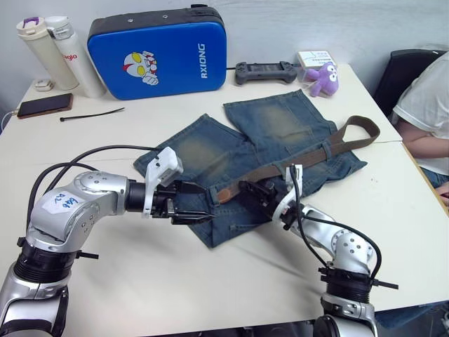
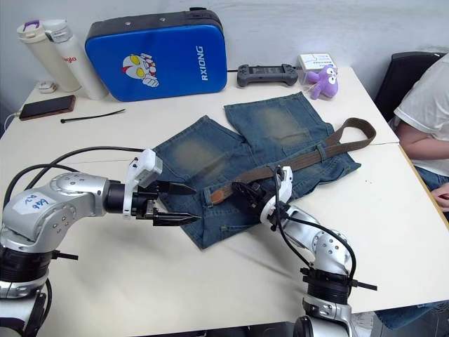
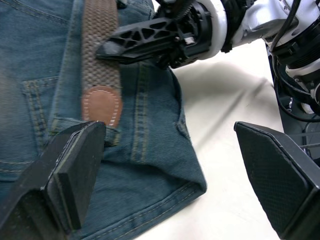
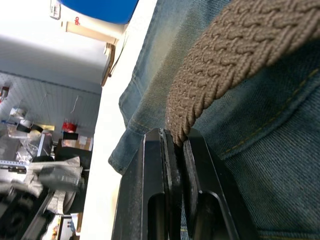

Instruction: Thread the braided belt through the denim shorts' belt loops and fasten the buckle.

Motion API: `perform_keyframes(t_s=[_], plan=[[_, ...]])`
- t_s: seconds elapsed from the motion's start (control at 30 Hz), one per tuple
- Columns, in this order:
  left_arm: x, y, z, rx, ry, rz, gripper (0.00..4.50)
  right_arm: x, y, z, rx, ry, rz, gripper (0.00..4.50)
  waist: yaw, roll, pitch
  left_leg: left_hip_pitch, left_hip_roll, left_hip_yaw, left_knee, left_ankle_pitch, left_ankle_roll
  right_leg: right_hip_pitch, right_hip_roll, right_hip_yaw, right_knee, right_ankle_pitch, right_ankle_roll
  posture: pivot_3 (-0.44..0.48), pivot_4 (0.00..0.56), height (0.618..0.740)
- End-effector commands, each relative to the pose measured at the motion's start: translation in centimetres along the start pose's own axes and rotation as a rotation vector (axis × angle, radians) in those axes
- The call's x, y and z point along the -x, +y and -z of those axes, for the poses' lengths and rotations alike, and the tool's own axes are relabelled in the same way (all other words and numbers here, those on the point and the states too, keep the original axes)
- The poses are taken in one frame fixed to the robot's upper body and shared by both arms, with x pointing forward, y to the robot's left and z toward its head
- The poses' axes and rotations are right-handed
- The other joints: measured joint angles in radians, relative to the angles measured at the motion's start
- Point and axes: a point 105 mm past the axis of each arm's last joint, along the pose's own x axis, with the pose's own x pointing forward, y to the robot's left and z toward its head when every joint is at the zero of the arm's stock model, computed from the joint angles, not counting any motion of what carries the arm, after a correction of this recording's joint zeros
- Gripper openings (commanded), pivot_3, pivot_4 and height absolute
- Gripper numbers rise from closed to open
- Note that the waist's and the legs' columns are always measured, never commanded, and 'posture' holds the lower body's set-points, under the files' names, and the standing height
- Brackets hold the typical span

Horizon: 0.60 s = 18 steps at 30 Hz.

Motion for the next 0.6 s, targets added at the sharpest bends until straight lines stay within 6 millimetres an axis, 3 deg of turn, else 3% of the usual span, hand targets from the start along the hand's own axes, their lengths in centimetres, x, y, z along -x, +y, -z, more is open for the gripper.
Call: perform_keyframes(t_s=[0.03,0.2,0.37,0.43,0.47,0.6], plan=[[0.4,-0.4,-0.6,-0.030,-0.016,-0.007,4.50,-0.8,-1.4,2.3,-0.008,0.079,0.073,0.02,0.000,-0.002,-0.001,0.000,0.000,0.000,0.000,0.000,0.000,0.000,0.000,0.000,0.000,0.000,0.000,0.000,0.150,0.739],[0.4,-0.4,-0.6,-0.028,-0.014,-0.007,4.50,-0.8,-1.4,2.1,0.025,0.070,0.084,0.02,0.000,-0.004,-0.002,0.002,0.000,0.000,0.000,0.000,0.000,0.001,0.000,0.000,0.001,0.000,-0.001,0.000,0.150,0.739],[0.3,-0.3,-0.6,-0.030,-0.012,-0.002,4.50,0.1,-0.3,0.2,-0.018,-0.011,0.029,1.78,0.005,-0.003,-0.002,0.001,0.000,0.000,0.000,0.000,-0.001,0.000,0.000,0.000,0.001,0.000,-0.001,0.000,0.150,0.739],[0.3,-0.2,-0.7,-0.031,-0.012,-0.001,4.50,0.6,-0.7,-0.3,-0.007,-0.029,0.064,2.94,0.005,-0.002,-0.001,-0.002,0.000,0.000,0.000,0.000,-0.001,-0.002,0.000,0.000,0.001,0.000,-0.001,0.000,0.150,0.739],[0.3,-0.2,-0.7,-0.032,-0.011,0.000,4.50,0.9,-0.8,-0.6,-0.011,-0.044,0.074,3.29,0.006,-0.002,-0.001,-0.002,0.000,0.000,0.000,0.001,-0.001,-0.002,0.000,0.000,0.001,0.000,-0.001,0.000,0.150,0.739],[0.0,-0.2,-0.7,-0.034,-0.014,0.008,4.50,1.9,-0.7,-1.7,-0.026,-0.103,0.078,3.29,0.013,-0.002,-0.001,-0.002,0.000,0.000,0.000,0.001,0.000,-0.001,-0.001,0.000,0.000,0.000,-0.001,0.000,0.150,0.739]])
